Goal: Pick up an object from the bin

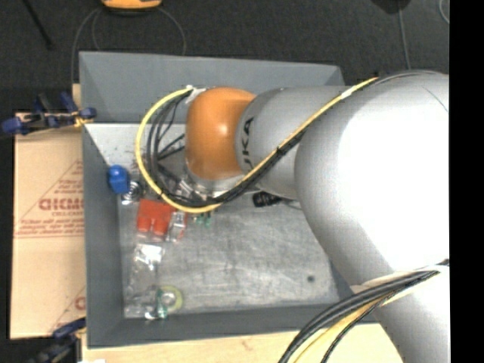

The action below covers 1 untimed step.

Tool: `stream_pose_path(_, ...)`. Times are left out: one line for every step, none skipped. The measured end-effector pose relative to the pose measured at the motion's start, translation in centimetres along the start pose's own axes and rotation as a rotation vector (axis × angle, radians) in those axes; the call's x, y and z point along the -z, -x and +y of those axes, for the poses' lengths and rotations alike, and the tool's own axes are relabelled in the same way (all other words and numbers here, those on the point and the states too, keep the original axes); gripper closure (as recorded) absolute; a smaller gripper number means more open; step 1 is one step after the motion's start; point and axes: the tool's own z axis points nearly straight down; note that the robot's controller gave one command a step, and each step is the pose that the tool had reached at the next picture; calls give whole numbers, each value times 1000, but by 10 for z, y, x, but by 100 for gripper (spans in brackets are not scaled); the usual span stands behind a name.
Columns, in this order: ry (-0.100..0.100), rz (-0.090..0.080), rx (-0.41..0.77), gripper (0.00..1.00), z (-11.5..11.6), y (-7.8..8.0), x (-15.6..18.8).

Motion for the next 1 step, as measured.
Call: stream_pose_path(5,-9,-12,100,-5,1,133)
